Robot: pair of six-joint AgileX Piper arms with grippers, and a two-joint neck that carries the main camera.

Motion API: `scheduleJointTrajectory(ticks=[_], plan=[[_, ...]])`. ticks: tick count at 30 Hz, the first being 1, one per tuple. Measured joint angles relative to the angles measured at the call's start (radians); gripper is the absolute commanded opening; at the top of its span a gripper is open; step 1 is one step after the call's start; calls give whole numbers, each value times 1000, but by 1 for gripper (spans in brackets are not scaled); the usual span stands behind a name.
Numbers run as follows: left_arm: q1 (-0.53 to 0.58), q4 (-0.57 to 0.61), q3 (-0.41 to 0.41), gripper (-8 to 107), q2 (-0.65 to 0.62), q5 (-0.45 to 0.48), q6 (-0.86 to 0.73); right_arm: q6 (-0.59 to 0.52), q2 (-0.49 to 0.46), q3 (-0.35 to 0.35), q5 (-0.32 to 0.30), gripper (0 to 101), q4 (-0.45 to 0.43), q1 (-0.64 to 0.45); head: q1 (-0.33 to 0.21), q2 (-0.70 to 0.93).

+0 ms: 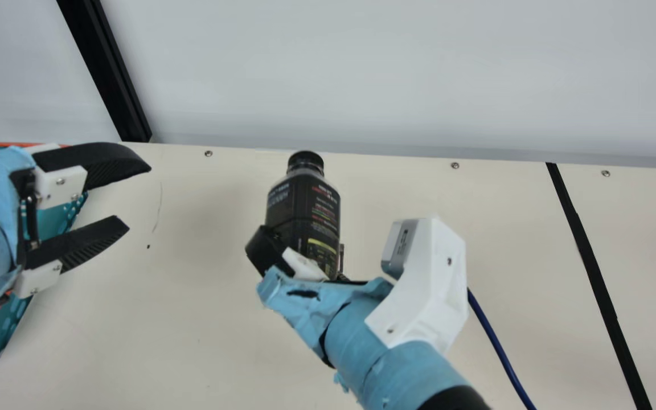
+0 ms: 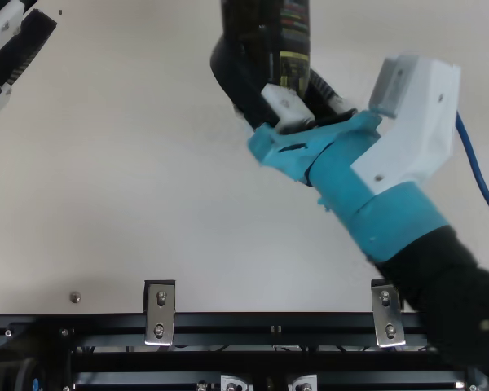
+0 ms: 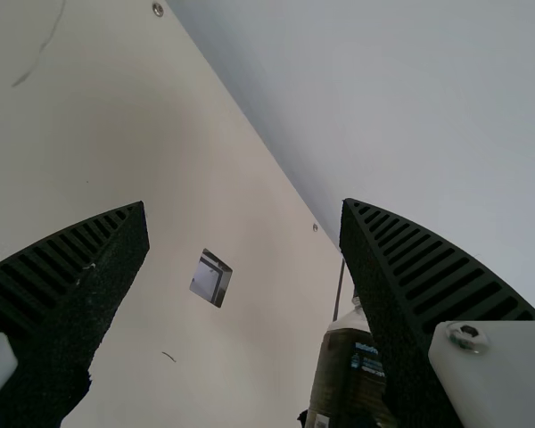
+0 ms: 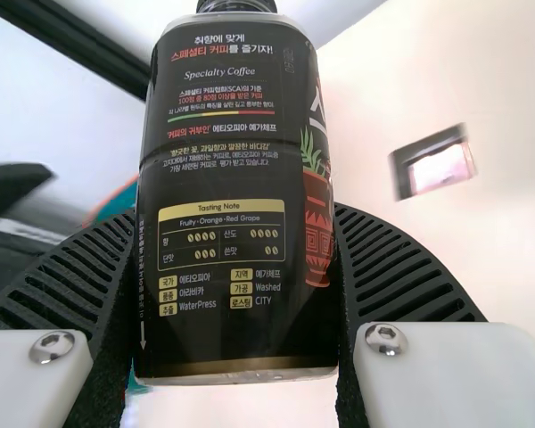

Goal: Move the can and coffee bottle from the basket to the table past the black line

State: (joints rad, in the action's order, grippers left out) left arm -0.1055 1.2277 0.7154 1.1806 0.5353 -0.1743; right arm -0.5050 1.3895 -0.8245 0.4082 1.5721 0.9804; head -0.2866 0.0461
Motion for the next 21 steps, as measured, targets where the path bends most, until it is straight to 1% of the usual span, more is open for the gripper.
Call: scheduleJointTrajectory(ticks=[6, 8, 9, 12, 15, 18, 21], plan=[[0, 0, 0, 90, 0, 0, 0, -257, 10, 2, 171, 0, 120, 78, 0, 0], [0, 0, 0, 90, 0, 0, 0, -342, 0, 8, 200, 0, 142, 90, 0, 0], [0, 0, 0, 90, 0, 0, 0, -380, -5, 13, 204, 0, 149, 90, 0, 0], [0, 0, 0, 90, 0, 0, 0, -487, -24, 36, 196, 0, 161, 77, 0, 0], [0, 0, 0, 90, 0, 0, 0, -587, -51, 67, 166, 0, 156, 50, 0, 0], [0, 0, 0, 90, 0, 0, 0, -679, -85, 100, 106, 0, 147, 15, 0, 0], [0, 0, 0, 90, 0, 0, 0, -730, -116, 119, 52, 0, 149, -26, 0, 0]])
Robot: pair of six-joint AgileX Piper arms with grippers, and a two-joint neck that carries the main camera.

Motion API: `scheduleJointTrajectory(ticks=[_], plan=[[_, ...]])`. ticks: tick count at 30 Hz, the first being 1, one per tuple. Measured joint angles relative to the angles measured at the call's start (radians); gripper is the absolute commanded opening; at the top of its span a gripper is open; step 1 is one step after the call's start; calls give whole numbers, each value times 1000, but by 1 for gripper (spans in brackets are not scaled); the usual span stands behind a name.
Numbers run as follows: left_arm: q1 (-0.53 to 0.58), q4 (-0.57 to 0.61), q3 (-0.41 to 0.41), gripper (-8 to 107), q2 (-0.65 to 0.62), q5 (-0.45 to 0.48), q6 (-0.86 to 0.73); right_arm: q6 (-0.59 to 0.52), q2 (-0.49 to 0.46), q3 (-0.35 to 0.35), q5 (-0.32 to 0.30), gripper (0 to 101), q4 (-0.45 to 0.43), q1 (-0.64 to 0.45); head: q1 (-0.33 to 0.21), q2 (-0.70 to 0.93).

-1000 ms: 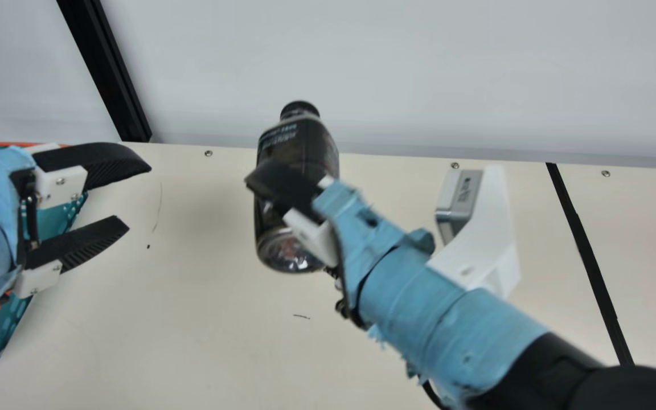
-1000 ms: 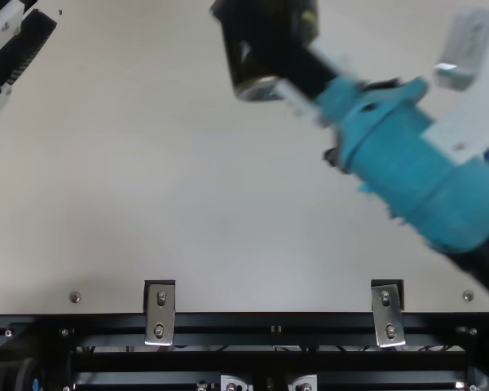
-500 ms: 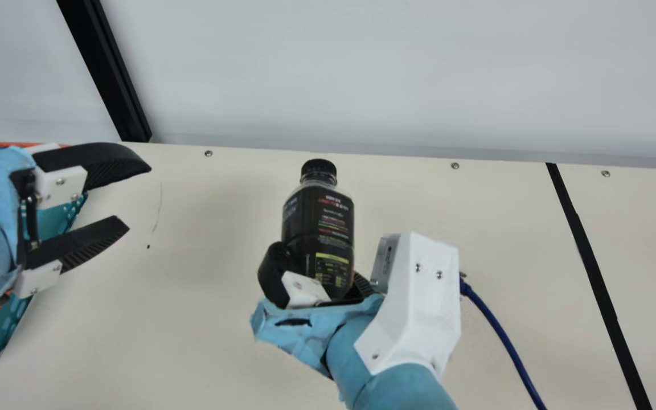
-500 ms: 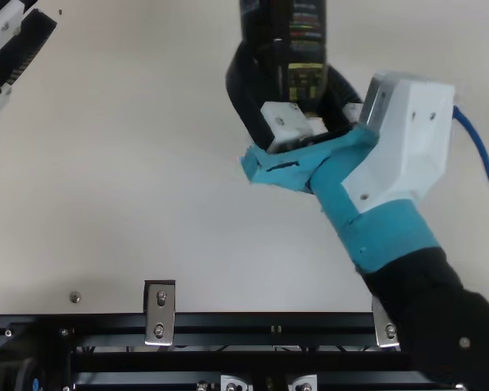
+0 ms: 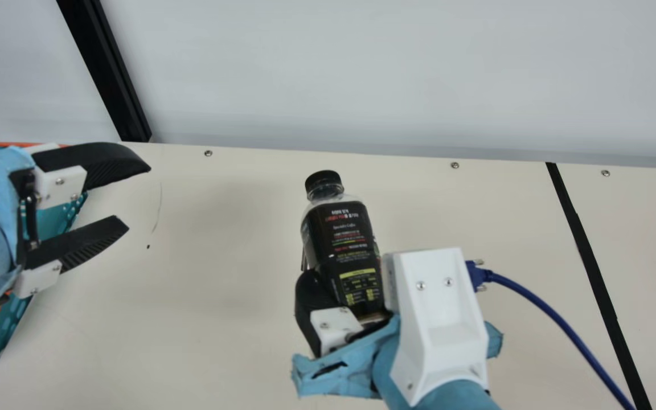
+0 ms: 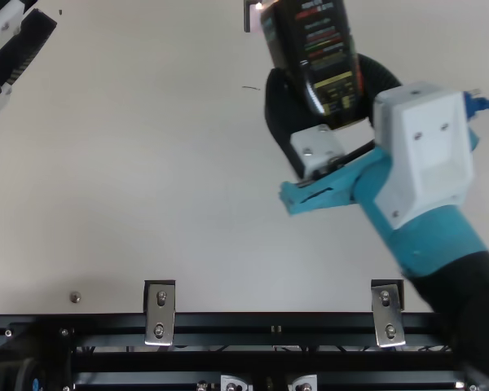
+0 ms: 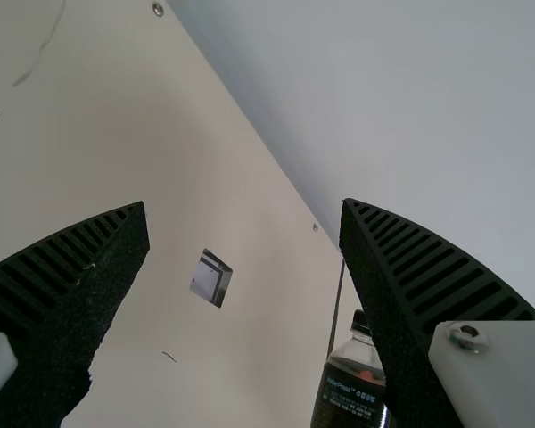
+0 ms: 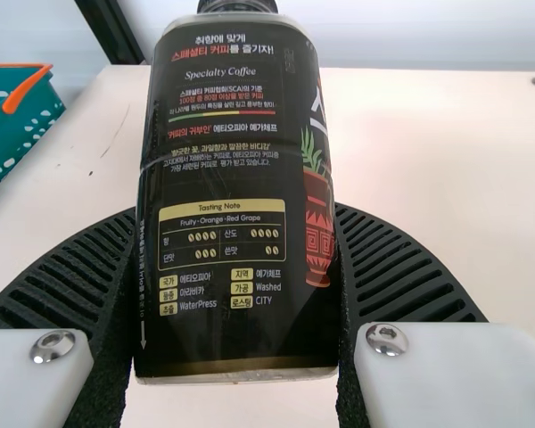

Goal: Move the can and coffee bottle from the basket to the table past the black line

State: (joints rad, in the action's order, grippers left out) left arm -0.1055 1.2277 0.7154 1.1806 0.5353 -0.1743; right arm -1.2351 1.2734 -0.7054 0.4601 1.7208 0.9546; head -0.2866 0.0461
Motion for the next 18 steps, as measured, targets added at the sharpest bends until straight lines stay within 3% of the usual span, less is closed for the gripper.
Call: scheduleJointTrajectory(ticks=[4, 10, 18], plan=[[0, 0, 0, 90, 0, 0, 0, -6, -2, -1, -41, 0, -6, -4, 0, 0], [0, 0, 0, 90, 0, 0, 0, 3, 4, 5, -39, 0, -26, 1, 0, 0], [0, 0, 0, 90, 0, 0, 0, 182, 48, -38, -4, 0, -67, 1, 0, 0]])
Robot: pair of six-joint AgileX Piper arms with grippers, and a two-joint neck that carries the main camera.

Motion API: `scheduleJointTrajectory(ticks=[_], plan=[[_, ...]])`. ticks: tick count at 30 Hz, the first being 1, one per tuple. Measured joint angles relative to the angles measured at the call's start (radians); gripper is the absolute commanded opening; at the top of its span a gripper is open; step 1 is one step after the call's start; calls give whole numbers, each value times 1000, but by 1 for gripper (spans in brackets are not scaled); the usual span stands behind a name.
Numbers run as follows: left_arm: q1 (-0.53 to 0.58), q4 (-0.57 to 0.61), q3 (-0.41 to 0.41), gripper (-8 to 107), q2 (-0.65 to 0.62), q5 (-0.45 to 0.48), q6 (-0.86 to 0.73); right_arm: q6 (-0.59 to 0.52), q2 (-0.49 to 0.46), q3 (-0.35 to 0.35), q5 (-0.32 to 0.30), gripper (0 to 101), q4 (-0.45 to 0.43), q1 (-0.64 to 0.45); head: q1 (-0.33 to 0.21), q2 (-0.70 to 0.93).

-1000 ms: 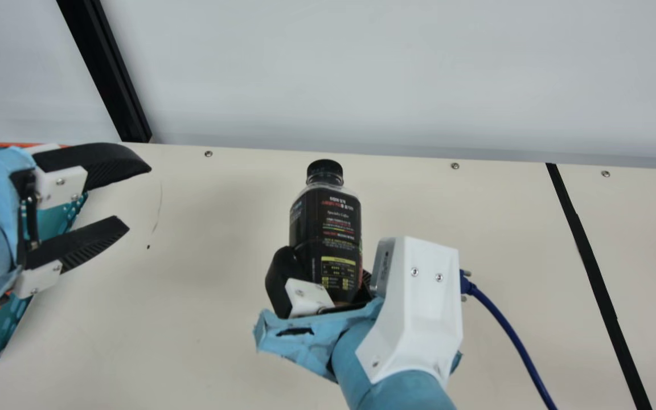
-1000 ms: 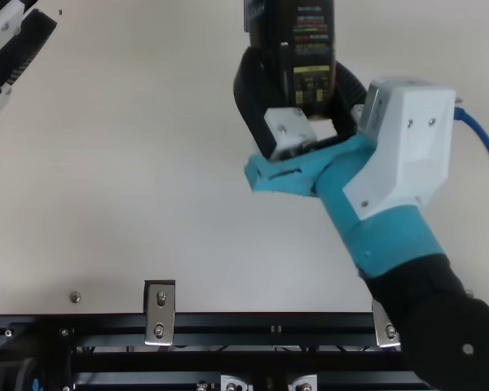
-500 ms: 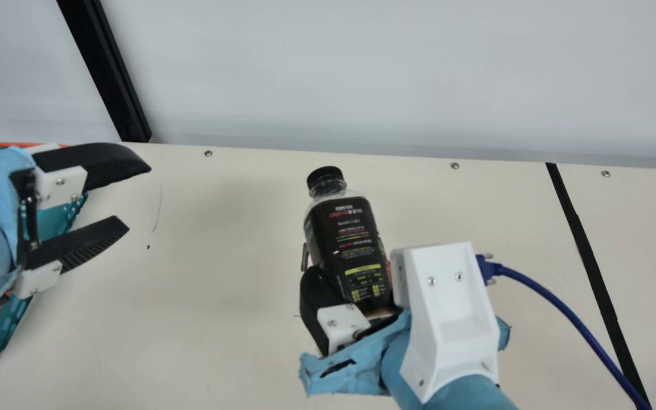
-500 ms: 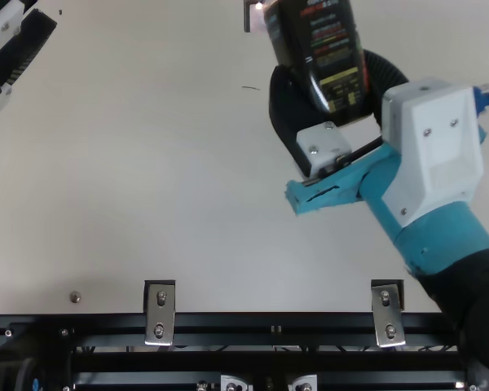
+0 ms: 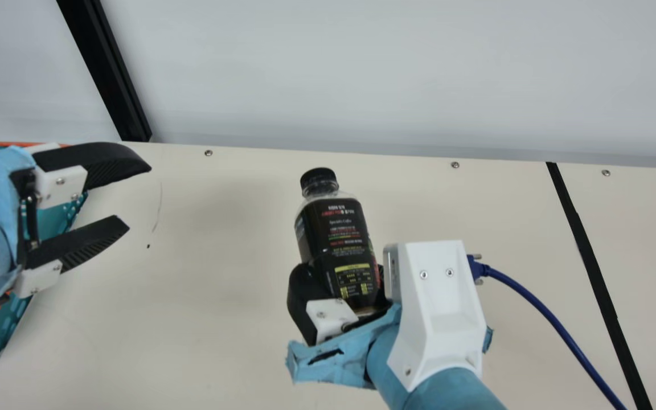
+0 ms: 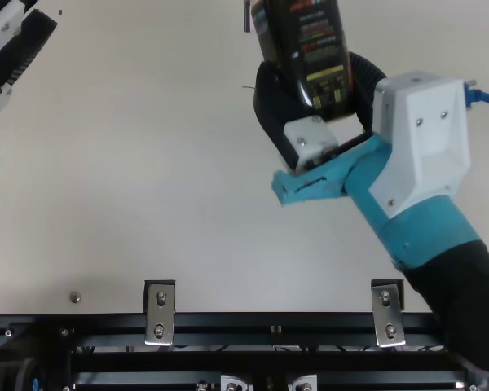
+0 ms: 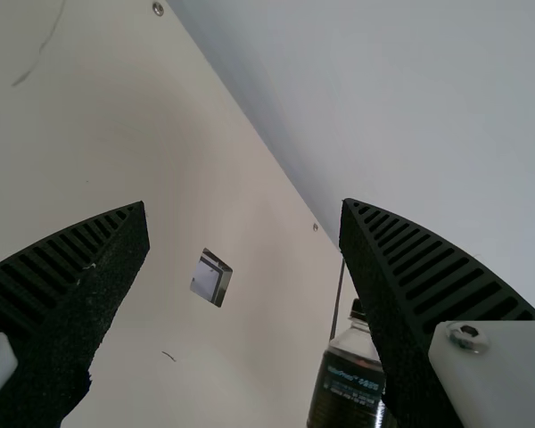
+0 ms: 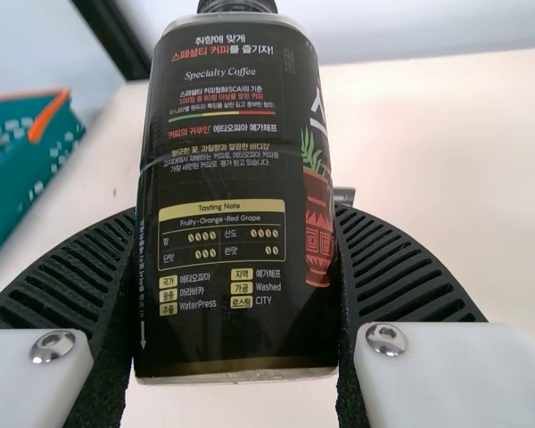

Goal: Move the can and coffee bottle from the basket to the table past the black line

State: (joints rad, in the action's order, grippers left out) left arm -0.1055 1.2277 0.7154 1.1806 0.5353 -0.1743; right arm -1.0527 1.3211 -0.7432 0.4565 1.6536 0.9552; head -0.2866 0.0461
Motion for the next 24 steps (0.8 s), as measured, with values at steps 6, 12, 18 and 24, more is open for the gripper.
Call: scheduleJointTrajectory(ticks=[6, 12, 18, 24], plan=[[0, 0, 0, 90, 0, 0, 0, 156, 49, -16, 78, 0, -110, 54, 0, 0], [0, 0, 0, 90, 0, 0, 0, 328, 117, 25, 199, 0, -277, 117, 0, 0], [0, 0, 0, 90, 0, 0, 0, 390, 196, 93, 287, 0, -447, 132, 0, 0], [0, 0, 0, 90, 0, 0, 0, 325, 228, 157, 285, 0, -600, 79, 5, 0]])
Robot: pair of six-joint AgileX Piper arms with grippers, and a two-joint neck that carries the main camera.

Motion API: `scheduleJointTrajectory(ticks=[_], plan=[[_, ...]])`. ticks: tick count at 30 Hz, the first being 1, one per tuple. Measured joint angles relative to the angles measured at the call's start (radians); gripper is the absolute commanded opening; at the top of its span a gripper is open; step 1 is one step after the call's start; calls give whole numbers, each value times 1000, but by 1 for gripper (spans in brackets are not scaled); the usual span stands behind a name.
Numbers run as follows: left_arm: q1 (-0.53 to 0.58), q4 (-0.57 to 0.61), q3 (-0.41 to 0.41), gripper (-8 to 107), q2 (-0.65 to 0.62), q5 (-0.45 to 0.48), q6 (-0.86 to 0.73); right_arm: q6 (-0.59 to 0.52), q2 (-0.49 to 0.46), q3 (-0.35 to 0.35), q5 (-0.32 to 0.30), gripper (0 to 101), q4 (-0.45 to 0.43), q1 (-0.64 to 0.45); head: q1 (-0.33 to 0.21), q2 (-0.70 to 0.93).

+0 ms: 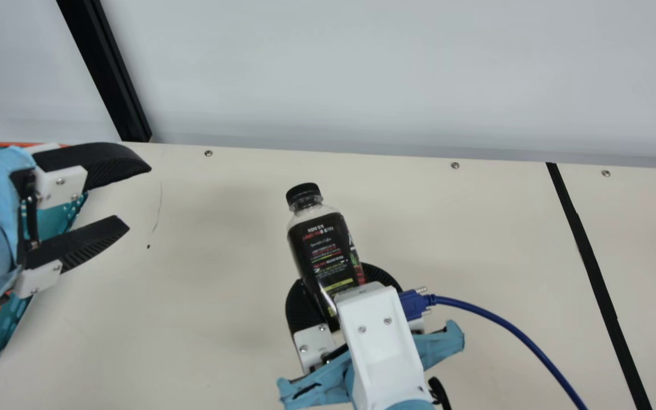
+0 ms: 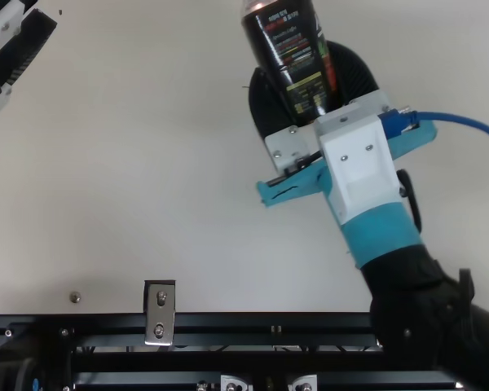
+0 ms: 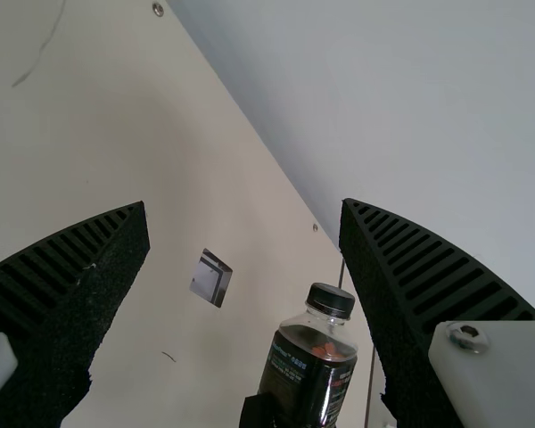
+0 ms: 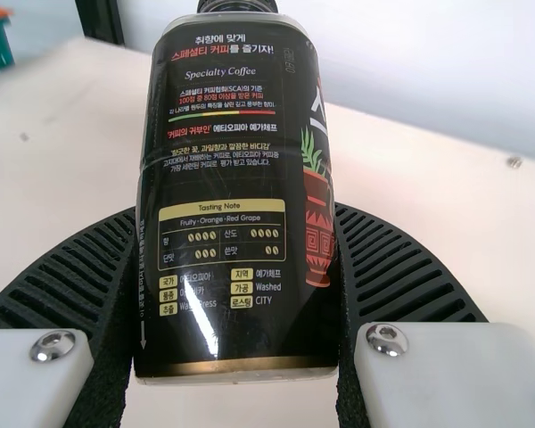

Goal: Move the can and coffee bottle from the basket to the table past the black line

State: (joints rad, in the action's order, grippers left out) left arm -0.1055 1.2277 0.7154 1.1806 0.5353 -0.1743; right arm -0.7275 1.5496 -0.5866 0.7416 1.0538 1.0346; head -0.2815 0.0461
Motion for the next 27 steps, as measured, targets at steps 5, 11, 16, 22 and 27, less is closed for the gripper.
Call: scheduleJointTrajectory(ticks=[5, 11, 16, 22, 27], plan=[[0, 0, 0, 90, 0, 0, 0, -71, 1, 50, -53, 0, -109, -77, -5, 0], [0, 0, 0, 90, 0, 0, 0, -144, 4, 78, -129, 0, -221, -189, -5, 0], [0, 0, 0, 90, 0, 0, 0, -141, 10, 78, -177, 0, -303, -265, -5, 0], [0, 0, 0, 90, 0, 0, 0, -87, 16, 58, -226, 0, -406, -337, -5, 0], [0, 0, 0, 90, 0, 0, 0, -26, 31, 29, -261, 0, -483, -371, -5, 0]])
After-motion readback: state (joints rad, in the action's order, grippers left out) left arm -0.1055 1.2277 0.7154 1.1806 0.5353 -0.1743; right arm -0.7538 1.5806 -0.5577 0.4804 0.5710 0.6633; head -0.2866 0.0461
